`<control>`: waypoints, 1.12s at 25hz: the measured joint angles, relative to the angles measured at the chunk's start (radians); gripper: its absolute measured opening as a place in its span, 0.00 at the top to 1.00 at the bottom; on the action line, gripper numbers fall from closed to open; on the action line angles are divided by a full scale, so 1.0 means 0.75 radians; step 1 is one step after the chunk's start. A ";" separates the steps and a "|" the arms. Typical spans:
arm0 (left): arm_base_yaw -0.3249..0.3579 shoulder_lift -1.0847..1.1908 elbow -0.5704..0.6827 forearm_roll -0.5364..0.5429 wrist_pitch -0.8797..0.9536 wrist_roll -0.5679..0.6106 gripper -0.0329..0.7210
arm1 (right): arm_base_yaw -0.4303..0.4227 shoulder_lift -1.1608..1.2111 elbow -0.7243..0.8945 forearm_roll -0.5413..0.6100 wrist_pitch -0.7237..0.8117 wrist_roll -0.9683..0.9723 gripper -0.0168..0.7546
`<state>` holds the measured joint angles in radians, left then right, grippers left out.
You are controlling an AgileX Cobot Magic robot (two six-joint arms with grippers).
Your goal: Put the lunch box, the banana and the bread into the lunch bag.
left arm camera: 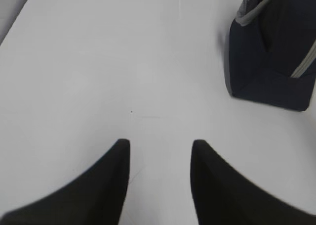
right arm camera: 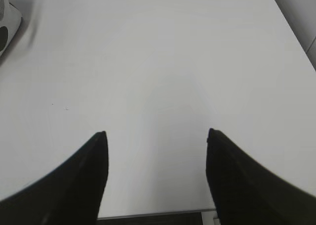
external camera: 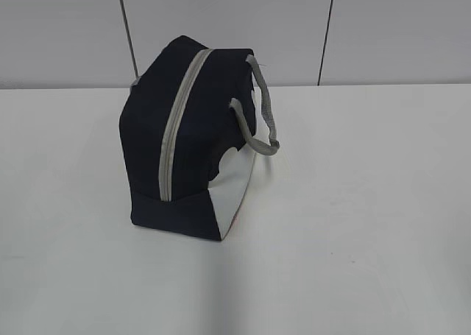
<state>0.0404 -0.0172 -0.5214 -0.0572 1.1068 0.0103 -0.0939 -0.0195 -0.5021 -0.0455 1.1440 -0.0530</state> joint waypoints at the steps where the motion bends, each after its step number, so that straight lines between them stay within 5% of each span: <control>1: 0.008 0.000 0.000 0.000 0.000 0.000 0.55 | 0.000 0.000 0.000 0.000 0.000 0.000 0.38; 28: 0.068 0.000 0.000 0.000 0.000 0.000 0.63 | -0.003 0.000 0.000 0.000 0.000 0.000 0.38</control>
<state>0.0915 -0.0172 -0.5214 -0.0572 1.1068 0.0103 -0.0961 -0.0195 -0.5021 -0.0455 1.1440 -0.0530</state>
